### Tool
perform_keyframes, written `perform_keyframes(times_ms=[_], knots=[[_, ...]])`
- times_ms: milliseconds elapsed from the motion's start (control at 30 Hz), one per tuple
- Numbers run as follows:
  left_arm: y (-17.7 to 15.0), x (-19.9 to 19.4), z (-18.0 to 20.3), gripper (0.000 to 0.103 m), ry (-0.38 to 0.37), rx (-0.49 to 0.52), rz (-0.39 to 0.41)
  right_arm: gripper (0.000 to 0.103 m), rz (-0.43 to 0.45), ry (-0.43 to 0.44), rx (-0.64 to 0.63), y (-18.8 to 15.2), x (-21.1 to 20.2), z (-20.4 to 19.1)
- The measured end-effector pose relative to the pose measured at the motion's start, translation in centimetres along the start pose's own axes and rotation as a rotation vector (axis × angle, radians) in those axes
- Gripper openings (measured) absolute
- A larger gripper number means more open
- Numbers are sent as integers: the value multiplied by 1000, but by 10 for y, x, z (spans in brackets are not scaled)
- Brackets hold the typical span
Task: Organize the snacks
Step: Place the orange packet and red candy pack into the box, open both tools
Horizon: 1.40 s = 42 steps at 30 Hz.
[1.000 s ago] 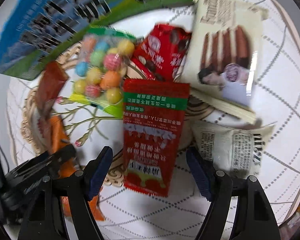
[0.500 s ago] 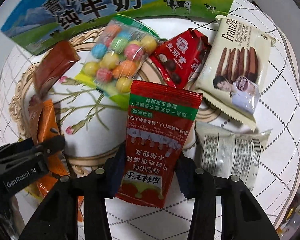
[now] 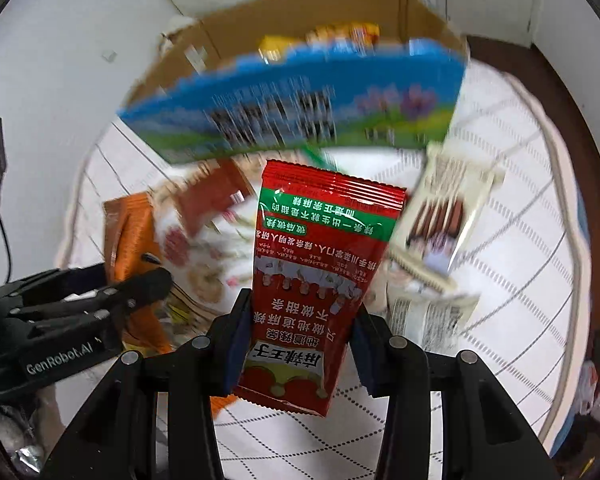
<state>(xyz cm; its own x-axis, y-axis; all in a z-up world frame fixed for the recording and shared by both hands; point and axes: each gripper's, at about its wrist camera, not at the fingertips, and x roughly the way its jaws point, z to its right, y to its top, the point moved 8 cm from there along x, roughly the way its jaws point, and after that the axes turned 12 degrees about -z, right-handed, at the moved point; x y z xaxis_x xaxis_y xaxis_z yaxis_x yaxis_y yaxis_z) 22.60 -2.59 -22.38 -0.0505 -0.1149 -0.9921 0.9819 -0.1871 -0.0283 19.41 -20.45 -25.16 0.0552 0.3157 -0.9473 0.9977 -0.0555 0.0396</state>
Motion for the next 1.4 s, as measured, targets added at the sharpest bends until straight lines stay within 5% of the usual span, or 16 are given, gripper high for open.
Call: perform_keyframes(times_ms=[167, 400, 733, 967, 1033, 1067, 1100, 1167, 1400], knots=[[41, -45, 6, 57, -30, 32, 57, 47, 77, 11, -44, 47, -49, -10], [120, -84, 1, 57, 24, 42, 122, 47, 144, -82, -77, 142, -92, 4], [243, -53, -38, 57, 125, 16, 9, 47, 26, -221, -70, 259, -56, 48], [286, -3, -62, 58, 149, -9, -104, 48, -110, -281, -61, 299, 6, 76], [293, 8, -66, 59, 130, -29, -128, 69, -157, -283, -44, 304, 22, 81], [298, 11, -68, 67, 116, -37, -126, 95, -176, -278, -35, 308, 29, 84], [302, 13, -71, 81, 109, -44, -120, 100, -177, -272, -30, 307, 34, 85], [305, 13, -74, 88, 106, -58, -107, 100, -170, -258, -6, 308, 38, 88], [295, 13, -72, 88, 113, -55, -89, 100, -145, -218, 33, 307, 43, 87]])
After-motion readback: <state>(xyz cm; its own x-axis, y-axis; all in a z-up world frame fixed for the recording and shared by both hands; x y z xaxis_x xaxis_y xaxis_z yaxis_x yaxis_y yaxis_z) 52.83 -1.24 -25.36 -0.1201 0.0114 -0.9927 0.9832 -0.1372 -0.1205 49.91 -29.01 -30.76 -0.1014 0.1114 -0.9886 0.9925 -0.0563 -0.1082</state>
